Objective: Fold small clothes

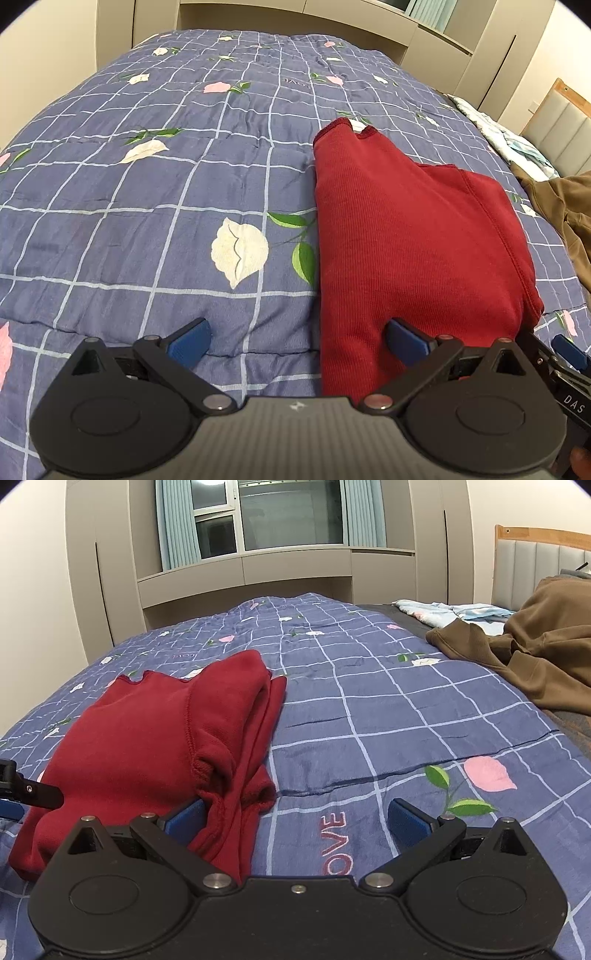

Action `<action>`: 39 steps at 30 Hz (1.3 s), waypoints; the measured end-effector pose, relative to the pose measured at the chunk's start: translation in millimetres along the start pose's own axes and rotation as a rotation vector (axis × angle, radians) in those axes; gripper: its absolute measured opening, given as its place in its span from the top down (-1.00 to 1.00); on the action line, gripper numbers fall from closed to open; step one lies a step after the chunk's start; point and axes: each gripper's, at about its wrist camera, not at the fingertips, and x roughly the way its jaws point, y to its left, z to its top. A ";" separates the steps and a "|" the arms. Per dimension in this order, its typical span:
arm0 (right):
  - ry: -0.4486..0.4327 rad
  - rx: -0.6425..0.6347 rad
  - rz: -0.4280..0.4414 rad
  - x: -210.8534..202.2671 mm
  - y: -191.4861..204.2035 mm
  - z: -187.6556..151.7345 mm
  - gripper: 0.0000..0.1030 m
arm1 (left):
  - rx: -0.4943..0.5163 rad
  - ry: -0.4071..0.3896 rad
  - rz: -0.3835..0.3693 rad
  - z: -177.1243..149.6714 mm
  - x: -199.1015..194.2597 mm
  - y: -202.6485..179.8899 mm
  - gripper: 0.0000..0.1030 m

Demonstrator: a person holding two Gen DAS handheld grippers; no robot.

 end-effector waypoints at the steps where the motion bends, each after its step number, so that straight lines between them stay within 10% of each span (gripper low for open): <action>1: 0.001 0.002 0.002 0.4 -0.4 0.2 -0.99 | 0.000 0.000 0.000 -0.1 0.0 0.0 -1.00; 27: 0.011 0.063 0.058 3.3 -10.8 -1.5 -0.99 | 0.046 -0.007 -0.011 -5.8 -0.2 0.4 -1.00; 39: 0.058 0.242 0.255 21.6 -25.4 30.5 -0.99 | 0.010 -0.020 -0.076 36.1 3.4 2.6 -0.99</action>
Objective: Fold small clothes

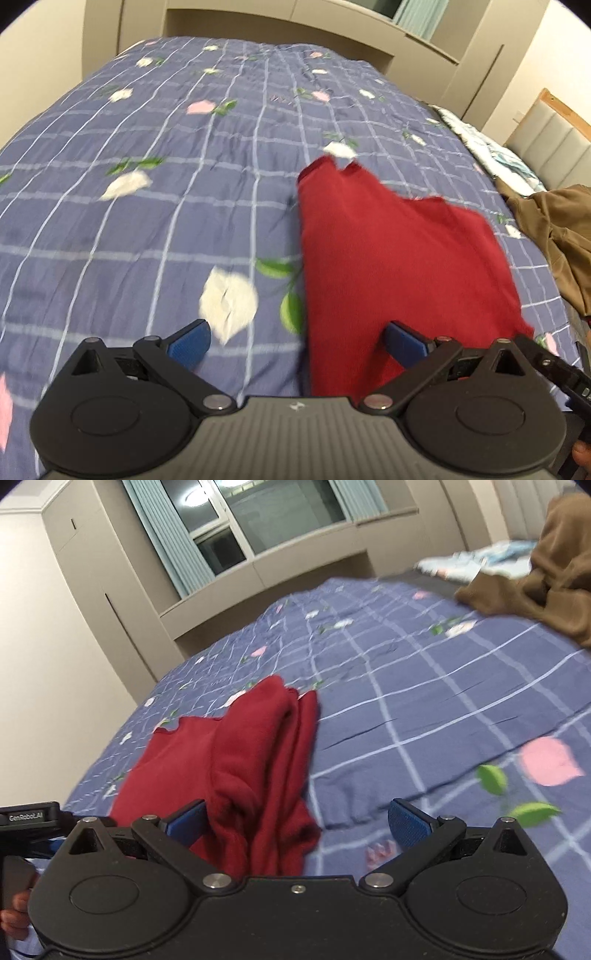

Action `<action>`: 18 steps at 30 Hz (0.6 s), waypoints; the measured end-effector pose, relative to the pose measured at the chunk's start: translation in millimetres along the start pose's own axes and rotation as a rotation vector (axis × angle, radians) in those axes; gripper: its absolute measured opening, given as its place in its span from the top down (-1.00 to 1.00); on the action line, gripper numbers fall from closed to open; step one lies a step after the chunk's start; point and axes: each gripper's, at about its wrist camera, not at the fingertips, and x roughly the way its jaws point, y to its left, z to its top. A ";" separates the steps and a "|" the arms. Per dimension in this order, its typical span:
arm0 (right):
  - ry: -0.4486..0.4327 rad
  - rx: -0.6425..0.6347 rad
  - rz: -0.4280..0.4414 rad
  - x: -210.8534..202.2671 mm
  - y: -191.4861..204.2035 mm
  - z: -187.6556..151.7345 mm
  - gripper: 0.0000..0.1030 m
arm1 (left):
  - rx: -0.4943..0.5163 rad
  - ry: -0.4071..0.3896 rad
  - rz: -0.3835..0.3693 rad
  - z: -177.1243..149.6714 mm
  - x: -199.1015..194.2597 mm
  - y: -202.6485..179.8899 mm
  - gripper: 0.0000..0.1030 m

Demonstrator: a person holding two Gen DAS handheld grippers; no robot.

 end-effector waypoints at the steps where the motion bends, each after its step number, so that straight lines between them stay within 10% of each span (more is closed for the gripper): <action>1: 0.010 0.011 0.014 4.9 0.7 3.4 -0.99 | 0.002 0.001 -0.007 3.7 3.7 -1.5 -0.99; 14: 0.049 0.033 0.045 20.4 16.6 3.8 -0.98 | -0.059 0.095 -0.077 12.5 30.8 -2.8 -0.86; 18: 0.029 0.064 0.006 15.5 18.9 1.0 -0.53 | -0.050 0.112 -0.085 15.6 27.7 -8.2 -0.59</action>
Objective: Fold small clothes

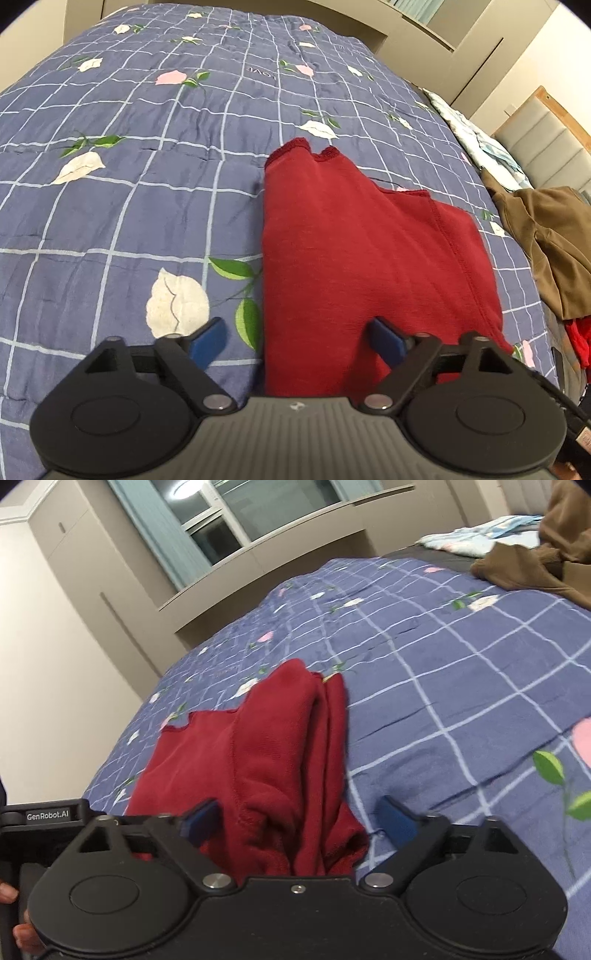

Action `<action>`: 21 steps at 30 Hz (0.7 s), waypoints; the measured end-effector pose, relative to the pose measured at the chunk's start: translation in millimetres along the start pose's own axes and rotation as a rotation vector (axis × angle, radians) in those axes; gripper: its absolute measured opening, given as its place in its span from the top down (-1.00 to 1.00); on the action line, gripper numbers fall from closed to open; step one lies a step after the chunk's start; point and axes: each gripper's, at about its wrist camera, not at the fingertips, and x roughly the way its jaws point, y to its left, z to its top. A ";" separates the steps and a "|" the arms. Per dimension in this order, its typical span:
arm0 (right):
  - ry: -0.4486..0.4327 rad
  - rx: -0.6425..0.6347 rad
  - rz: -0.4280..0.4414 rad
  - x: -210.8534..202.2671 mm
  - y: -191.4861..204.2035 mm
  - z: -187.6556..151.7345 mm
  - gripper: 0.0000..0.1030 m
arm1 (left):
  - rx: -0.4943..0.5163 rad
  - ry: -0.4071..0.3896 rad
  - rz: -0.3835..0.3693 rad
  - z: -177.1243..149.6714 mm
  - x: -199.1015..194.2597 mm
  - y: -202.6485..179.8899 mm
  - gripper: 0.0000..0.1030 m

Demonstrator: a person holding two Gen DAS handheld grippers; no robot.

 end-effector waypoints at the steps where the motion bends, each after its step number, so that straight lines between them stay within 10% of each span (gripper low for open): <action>1: -0.003 0.017 0.010 -1.4 -0.8 -1.1 -0.45 | -0.002 0.007 -0.005 1.0 -0.5 -1.2 -0.46; 10: -0.014 0.038 -0.007 -11.8 14.1 -7.0 0.17 | 0.053 0.005 -0.005 2.4 -12.5 -20.5 0.44; 21: -0.083 -0.122 0.041 -42.3 80.6 -6.7 0.27 | 0.127 -0.095 0.040 4.2 -73.1 -23.0 0.55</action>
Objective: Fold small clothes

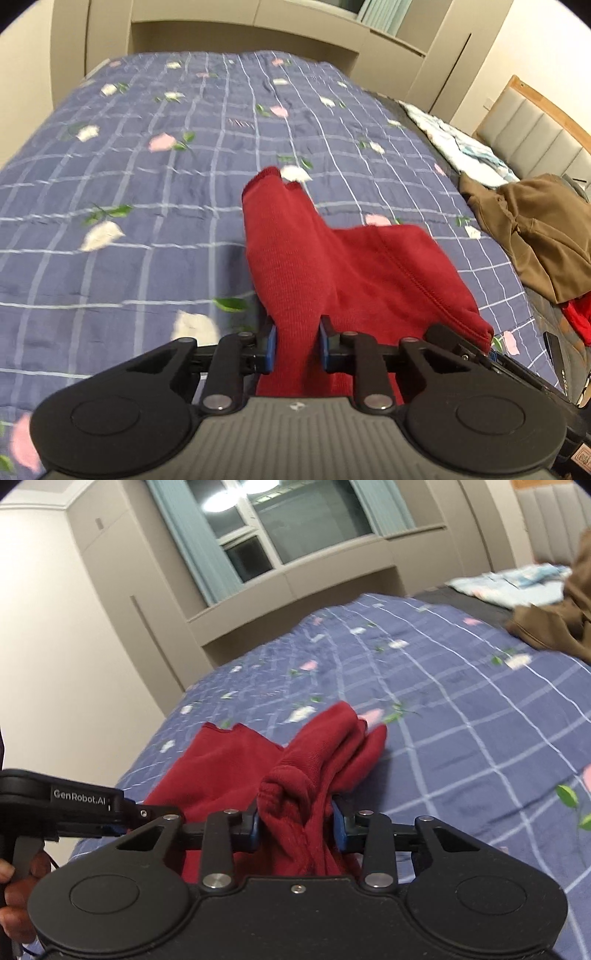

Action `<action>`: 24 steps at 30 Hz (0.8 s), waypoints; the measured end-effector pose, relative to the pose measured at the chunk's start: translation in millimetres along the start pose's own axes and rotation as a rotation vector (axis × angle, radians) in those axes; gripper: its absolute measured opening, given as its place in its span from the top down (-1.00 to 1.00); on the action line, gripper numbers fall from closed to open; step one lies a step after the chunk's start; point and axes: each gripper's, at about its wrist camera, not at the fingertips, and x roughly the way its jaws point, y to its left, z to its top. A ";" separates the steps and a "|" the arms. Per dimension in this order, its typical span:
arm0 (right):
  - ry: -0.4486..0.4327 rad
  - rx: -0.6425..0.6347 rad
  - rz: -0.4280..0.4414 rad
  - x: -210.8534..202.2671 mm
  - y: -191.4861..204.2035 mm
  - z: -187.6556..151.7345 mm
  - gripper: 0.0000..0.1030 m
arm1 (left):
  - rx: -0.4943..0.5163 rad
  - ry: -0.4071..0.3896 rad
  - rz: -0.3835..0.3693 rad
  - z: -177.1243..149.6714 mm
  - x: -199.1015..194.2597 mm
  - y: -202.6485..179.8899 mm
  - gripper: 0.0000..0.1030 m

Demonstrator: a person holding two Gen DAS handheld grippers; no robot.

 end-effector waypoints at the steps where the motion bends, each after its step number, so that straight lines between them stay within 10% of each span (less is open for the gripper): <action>1: -0.002 -0.008 0.011 -0.9 7.1 -0.3 0.27 | 0.001 -0.010 0.009 -0.5 -8.1 5.0 0.55; 13: 0.042 -0.112 0.124 -10.1 103.4 -43.8 0.27 | -0.078 -0.053 0.124 -39.7 -85.0 82.1 0.54; 24: 0.128 -0.150 0.045 -15.8 115.1 -79.4 0.10 | -0.177 -0.023 0.109 -89.6 -79.8 117.9 0.41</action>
